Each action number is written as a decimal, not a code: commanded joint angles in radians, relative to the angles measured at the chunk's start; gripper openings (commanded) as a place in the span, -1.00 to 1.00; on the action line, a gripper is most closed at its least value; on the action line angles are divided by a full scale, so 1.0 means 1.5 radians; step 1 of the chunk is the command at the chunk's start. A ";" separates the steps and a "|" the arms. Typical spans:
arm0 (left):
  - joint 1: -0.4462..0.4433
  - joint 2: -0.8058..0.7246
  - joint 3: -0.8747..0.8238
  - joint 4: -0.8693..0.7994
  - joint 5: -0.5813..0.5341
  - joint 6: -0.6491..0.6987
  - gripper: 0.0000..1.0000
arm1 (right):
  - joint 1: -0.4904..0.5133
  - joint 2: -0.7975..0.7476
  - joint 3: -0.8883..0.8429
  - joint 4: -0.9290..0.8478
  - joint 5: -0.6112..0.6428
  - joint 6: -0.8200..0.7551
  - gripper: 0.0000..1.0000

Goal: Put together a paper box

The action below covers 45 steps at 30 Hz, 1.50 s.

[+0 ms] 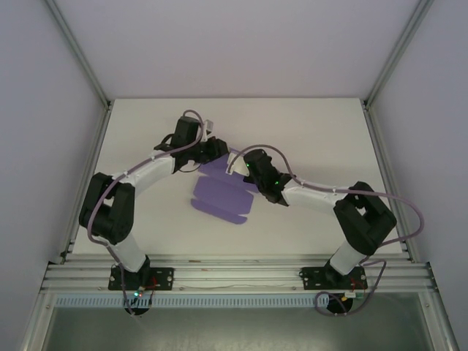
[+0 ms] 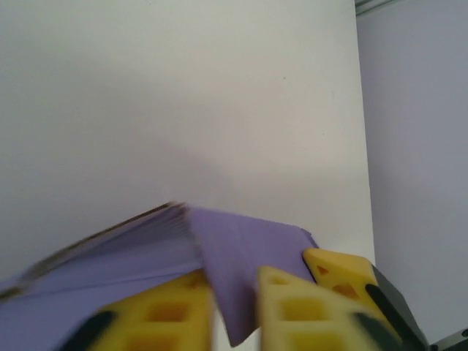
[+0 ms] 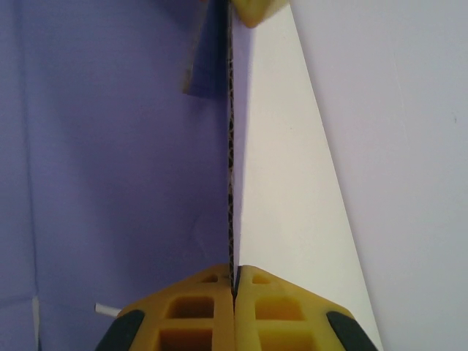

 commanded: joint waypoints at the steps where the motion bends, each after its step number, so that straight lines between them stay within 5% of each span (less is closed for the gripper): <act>1: -0.001 -0.071 -0.035 -0.037 -0.051 0.092 0.16 | 0.003 -0.035 -0.005 -0.001 0.002 0.022 -1.00; 5: 0.000 -0.172 -0.089 -0.106 -0.188 0.162 0.99 | -0.016 -0.074 -0.017 -0.037 -0.048 0.054 -1.00; 12: 0.088 -0.309 -0.237 -0.091 -0.241 0.158 1.00 | -0.071 -0.135 -0.032 -0.109 -0.152 0.095 -1.00; 16: 0.172 -0.320 -0.311 0.003 -0.165 0.146 1.00 | -0.104 -0.163 -0.031 -0.152 -0.251 0.125 -1.00; 21: 0.183 -0.283 -0.346 0.169 -0.010 0.177 0.98 | -0.142 -0.167 -0.024 -0.189 -0.356 0.147 -1.00; 25: 0.184 -0.250 -0.360 0.252 0.071 0.194 0.80 | -0.193 -0.151 -0.005 -0.196 -0.450 0.178 -1.00; 36: 0.181 -0.174 -0.376 0.390 0.202 0.145 0.14 | -0.219 -0.131 0.011 -0.179 -0.507 0.205 -1.00; 38: 0.176 -0.164 -0.371 0.387 0.198 0.151 -0.08 | -0.221 -0.128 0.016 -0.182 -0.510 0.211 -1.00; 45: 0.145 -0.133 -0.364 0.437 0.209 0.158 -0.36 | -0.224 -0.117 0.019 -0.181 -0.533 0.224 -1.00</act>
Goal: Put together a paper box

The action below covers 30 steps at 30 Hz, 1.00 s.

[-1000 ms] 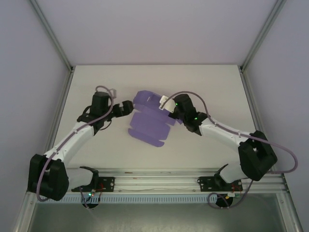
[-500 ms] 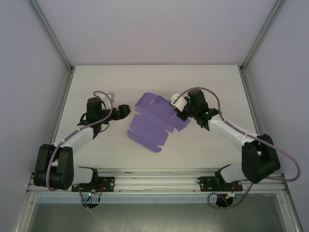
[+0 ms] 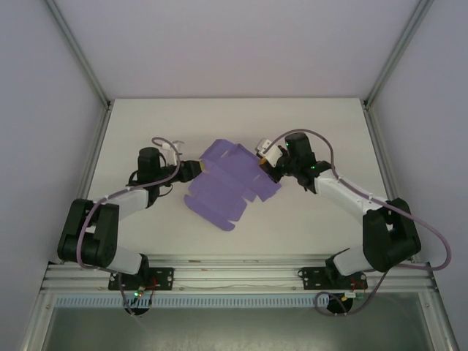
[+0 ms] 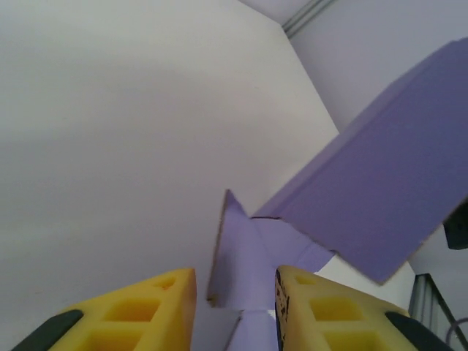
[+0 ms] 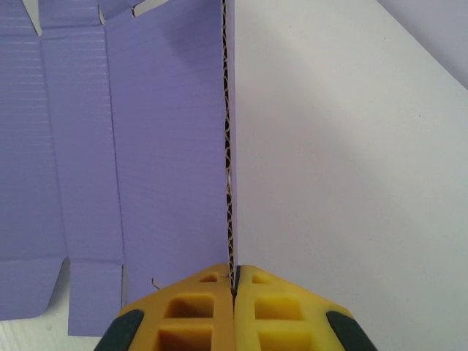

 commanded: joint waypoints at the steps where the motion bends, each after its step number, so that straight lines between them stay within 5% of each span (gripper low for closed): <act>1: -0.013 0.020 0.014 0.054 0.028 0.007 -0.53 | -0.005 0.008 0.023 0.010 -0.020 0.022 -1.00; 4: -0.015 0.025 0.013 0.064 0.023 0.001 -1.00 | -0.008 0.013 0.026 0.008 -0.017 0.039 -1.00; 15: -0.097 -0.092 -0.040 0.009 -0.099 0.168 -1.00 | -0.066 0.082 0.073 -0.036 -0.126 0.181 -1.00; 19: -0.154 -0.152 -0.046 -0.040 -0.243 0.238 -1.00 | -0.074 0.103 0.091 -0.061 -0.156 0.203 -1.00; 24: -0.191 -0.189 -0.037 -0.098 -0.308 0.307 -1.00 | -0.078 0.111 0.105 -0.092 -0.154 0.180 -1.00; 28: -0.285 -0.157 0.014 -0.195 -0.503 0.388 -1.00 | -0.077 0.086 0.097 -0.081 -0.147 0.186 -1.00; 30: -0.307 -0.132 0.029 -0.203 -0.537 0.403 -1.00 | -0.076 0.077 0.101 -0.086 -0.153 0.190 -1.00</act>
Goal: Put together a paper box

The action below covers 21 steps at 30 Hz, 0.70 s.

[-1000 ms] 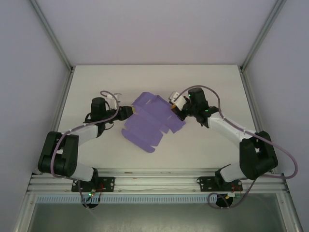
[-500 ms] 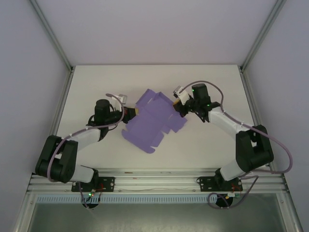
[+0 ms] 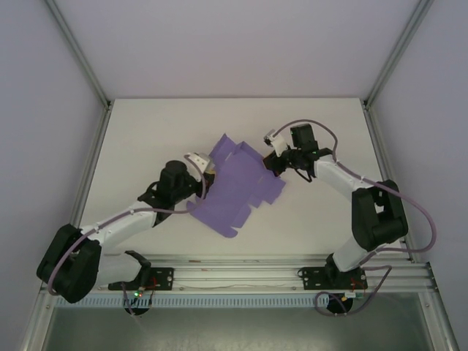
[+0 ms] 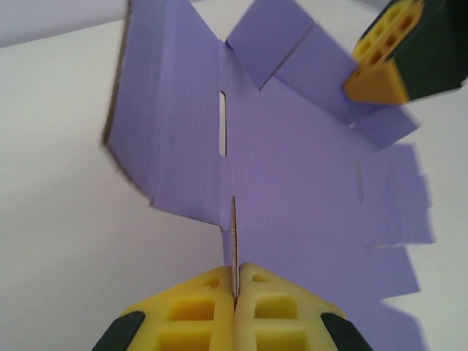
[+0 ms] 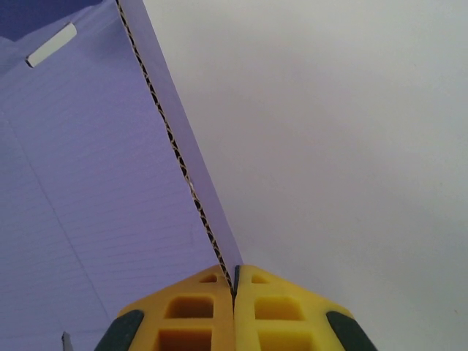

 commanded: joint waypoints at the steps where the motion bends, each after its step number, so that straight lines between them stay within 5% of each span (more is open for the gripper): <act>1: -0.042 0.035 0.040 -0.048 -0.119 0.072 -1.00 | 0.004 -0.037 0.017 -0.008 -0.024 0.020 -1.00; 15: -0.235 0.311 0.219 -0.109 -0.423 0.215 -1.00 | 0.056 -0.082 0.006 -0.031 0.074 0.010 -1.00; 21: -0.245 0.371 0.263 -0.130 -0.407 0.197 -0.90 | 0.056 -0.082 -0.005 -0.040 0.095 -0.004 -1.00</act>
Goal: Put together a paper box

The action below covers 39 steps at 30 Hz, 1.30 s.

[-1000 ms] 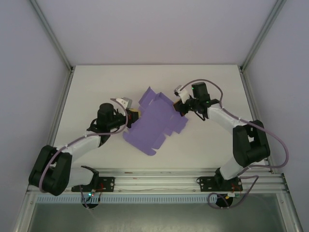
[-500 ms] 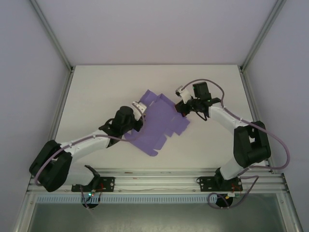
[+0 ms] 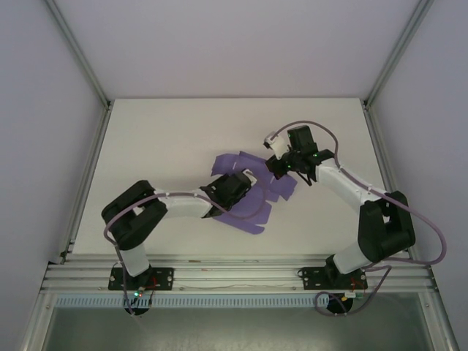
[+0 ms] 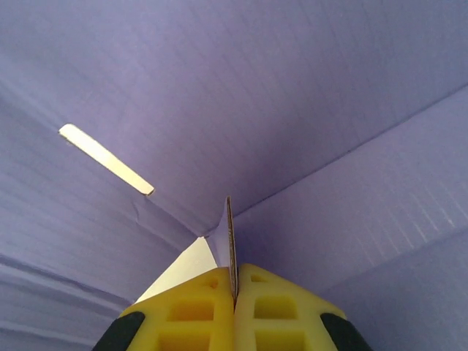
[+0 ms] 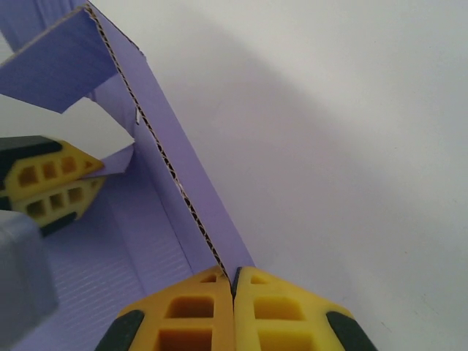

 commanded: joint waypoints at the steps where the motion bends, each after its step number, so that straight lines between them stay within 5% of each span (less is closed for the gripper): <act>1: -0.019 0.001 0.031 -0.008 0.043 0.007 -0.84 | 0.015 -0.018 -0.005 0.032 -0.028 -0.007 -1.00; 4: -0.018 -0.010 0.028 0.005 0.052 -0.006 -0.62 | 0.016 -0.018 -0.008 0.031 -0.017 -0.019 -1.00; 6: -0.016 -0.022 0.021 0.011 0.062 -0.010 -0.24 | 0.016 -0.019 -0.008 0.030 -0.002 -0.031 -1.00; 12: 0.018 -0.106 -0.014 0.005 0.122 -0.080 0.39 | 0.022 -0.035 -0.007 0.027 0.037 -0.075 -1.00; 15: 0.035 -0.194 -0.061 0.017 0.165 -0.122 1.00 | 0.033 -0.042 -0.001 0.018 0.078 -0.104 -1.00; 19: 0.083 -0.334 -0.142 0.054 0.229 -0.197 1.00 | 0.048 -0.046 0.008 0.011 0.130 -0.137 -1.00; 26: 0.186 -0.480 -0.183 0.014 0.188 -0.356 1.00 | 0.111 -0.042 0.011 0.034 0.256 -0.240 -1.00; 30: 0.240 -0.476 -0.120 -0.128 0.117 -0.514 1.00 | 0.162 -0.043 -0.004 0.097 0.356 -0.331 -1.00; 39: 0.378 -0.400 -0.093 -0.144 0.251 -0.598 1.00 | 0.246 -0.028 -0.144 0.424 0.510 -0.546 -1.00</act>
